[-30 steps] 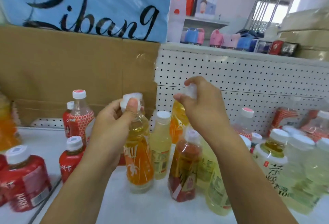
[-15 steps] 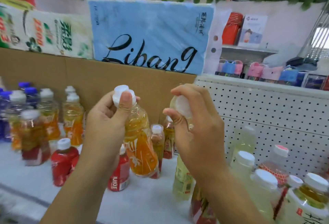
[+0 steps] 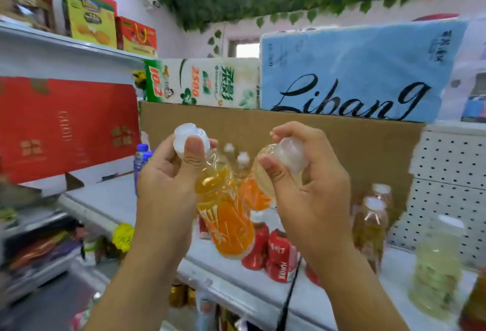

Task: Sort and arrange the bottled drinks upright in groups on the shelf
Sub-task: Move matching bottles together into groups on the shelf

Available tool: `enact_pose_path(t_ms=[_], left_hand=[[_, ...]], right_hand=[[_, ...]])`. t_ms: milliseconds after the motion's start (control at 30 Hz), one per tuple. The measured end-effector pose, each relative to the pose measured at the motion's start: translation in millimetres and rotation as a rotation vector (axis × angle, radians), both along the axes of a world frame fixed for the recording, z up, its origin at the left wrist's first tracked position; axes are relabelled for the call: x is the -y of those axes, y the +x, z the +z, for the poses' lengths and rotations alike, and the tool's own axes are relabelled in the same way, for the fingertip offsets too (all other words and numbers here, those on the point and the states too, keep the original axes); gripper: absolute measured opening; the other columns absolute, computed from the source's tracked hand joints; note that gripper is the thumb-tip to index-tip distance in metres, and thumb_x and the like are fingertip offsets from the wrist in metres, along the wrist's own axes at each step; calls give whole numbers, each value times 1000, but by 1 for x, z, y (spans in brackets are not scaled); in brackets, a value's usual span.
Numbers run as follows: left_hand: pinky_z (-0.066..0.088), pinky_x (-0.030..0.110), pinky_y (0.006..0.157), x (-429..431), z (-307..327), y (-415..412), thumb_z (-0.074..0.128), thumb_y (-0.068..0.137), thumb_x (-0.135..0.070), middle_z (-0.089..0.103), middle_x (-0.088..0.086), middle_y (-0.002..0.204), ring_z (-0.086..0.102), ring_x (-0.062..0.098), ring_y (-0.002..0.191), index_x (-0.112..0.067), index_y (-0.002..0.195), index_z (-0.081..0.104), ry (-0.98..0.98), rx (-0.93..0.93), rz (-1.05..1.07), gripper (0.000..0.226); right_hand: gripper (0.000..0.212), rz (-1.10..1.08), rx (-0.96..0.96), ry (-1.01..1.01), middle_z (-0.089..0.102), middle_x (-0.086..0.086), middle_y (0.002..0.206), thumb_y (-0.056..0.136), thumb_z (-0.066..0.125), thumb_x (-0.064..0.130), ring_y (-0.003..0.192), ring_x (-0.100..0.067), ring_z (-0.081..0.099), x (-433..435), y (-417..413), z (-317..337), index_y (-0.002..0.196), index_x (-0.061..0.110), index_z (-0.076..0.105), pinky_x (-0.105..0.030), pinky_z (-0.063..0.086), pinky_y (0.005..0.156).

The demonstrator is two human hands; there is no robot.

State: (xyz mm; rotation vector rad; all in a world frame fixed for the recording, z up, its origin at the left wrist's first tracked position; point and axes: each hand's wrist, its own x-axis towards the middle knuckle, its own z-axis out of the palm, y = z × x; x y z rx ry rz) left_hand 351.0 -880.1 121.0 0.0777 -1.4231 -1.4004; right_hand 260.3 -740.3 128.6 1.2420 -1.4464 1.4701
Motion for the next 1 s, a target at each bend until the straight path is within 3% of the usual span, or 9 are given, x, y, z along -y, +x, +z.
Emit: enact_pose_path(t_ms=[100,167,233,400,500,667,833,933,1000], left_hand=[[56,51,90,62,-9,32,61,80,-62,76,1,105,69,20,95,-22,113,73,-13,57,35,54],[57,45,87,100,-18,49,61,76,-61,76,0,107,68,15,90,-17,122,69,1,101,59,64],[56,53,93,134,-26,59,62,77,-60,76,4,108,70,26,99,-16,122,69,0,148,69,64],[55,51,86,203,-48,50,64,84,-57,73,0,96,64,17,87,-31,103,73,-9,216,55,33],[52,39,78,231,-59,26,63,86,-54,71,-1,92,60,12,83,-30,102,71,-22,230,34,30],[54,38,79,266,-68,-35,63,85,-56,73,0,96,63,10,83,-32,102,69,-50,231,16,30],[56,39,74,294,-78,-98,62,91,-53,75,1,93,65,11,83,-26,104,71,-79,312,23,31],[56,33,75,309,-89,-126,58,94,-53,75,-5,96,70,10,91,-24,111,71,-118,382,26,35],[58,33,79,317,-95,-138,55,94,-56,76,-7,99,72,12,97,-24,114,70,-98,389,16,40]], right_hand=[[25,38,176,41,64,11,109,95,67,25,80,4,55,63,17,-8,119,24,60,-20,46,72],[23,58,282,74,64,12,105,96,66,24,86,-8,61,102,21,-19,118,26,58,-36,54,79],[22,69,384,124,63,14,101,97,65,24,85,-11,63,134,22,-28,118,26,58,-42,55,82],[18,63,538,244,62,6,95,100,62,20,72,-7,58,192,6,-43,116,22,56,-25,49,65],[20,37,557,282,65,0,104,100,62,20,80,-11,63,217,-16,-47,118,23,56,-31,52,71],[28,41,549,342,59,3,113,95,63,27,100,-24,64,260,-58,-54,117,34,46,-52,55,88],[32,-4,541,435,50,2,108,101,60,19,88,-3,53,292,-88,-70,120,14,35,-6,42,72],[27,4,548,422,54,-2,116,103,56,18,93,3,53,303,-98,-77,122,15,36,0,39,70],[24,-11,497,451,54,0,128,105,52,24,109,-5,54,305,-103,-81,127,21,43,-4,41,85]])
